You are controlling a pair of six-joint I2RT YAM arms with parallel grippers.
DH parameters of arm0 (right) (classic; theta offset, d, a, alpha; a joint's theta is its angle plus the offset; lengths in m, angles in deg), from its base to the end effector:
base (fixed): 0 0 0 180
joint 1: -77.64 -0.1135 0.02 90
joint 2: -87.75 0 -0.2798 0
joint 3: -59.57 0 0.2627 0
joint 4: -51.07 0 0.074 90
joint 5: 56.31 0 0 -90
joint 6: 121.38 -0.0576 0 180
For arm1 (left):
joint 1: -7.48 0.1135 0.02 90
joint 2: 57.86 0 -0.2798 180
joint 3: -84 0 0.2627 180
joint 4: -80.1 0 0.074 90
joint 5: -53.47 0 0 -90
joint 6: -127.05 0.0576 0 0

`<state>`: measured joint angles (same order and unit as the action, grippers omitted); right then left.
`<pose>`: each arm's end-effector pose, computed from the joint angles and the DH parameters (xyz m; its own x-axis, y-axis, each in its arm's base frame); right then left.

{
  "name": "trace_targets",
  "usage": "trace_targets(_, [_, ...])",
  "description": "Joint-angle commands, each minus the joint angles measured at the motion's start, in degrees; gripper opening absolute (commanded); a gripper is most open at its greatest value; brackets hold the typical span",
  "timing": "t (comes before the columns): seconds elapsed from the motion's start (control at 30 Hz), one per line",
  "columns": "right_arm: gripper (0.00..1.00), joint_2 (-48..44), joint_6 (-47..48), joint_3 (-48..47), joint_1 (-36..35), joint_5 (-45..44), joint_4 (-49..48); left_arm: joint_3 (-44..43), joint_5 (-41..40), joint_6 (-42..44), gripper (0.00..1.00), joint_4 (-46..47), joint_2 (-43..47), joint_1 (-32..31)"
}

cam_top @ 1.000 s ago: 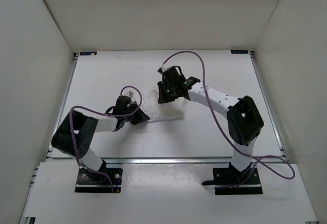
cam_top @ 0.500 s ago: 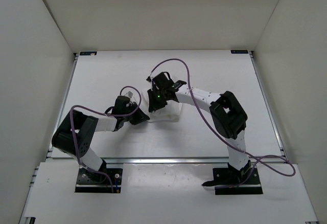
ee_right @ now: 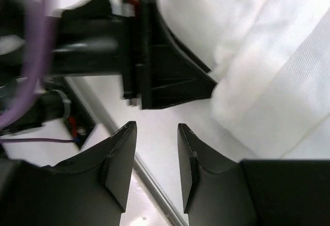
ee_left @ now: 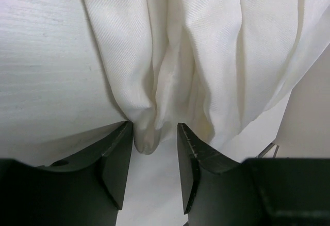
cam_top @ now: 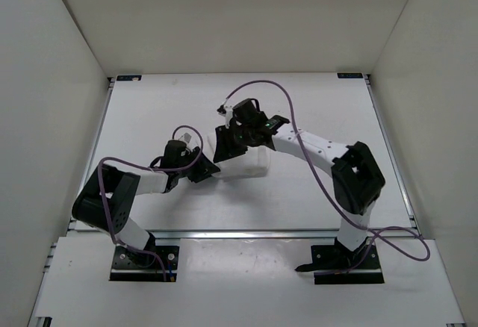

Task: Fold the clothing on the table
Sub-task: Fold the skirt

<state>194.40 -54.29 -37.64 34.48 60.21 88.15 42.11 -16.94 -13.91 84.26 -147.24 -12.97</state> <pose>0.3075 0.3236 0.2474 -0.8131 -0.2849 -0.5077 -0.5642 0.6008 0.5663 0.2629 -0.1186 0.1116 -0.8381 -0.4684 -0.2795 -0.1481 0.6885 -0.7099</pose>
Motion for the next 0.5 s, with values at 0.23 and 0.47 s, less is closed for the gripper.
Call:
trace_targets(0.23, [0.31, -9.1, -8.53, 13.59, 11.6, 13.89, -23.23, 5.57, 1.85, 0.86, 0.58, -6.99, 14.3, 3.04])
trace_targets(0.47, [0.14, 2.31, -17.32, 18.44, 10.21, 20.76, -39.16, 4.52, 0.46, 6.22, 0.62, -25.68, 34.32, 9.54])
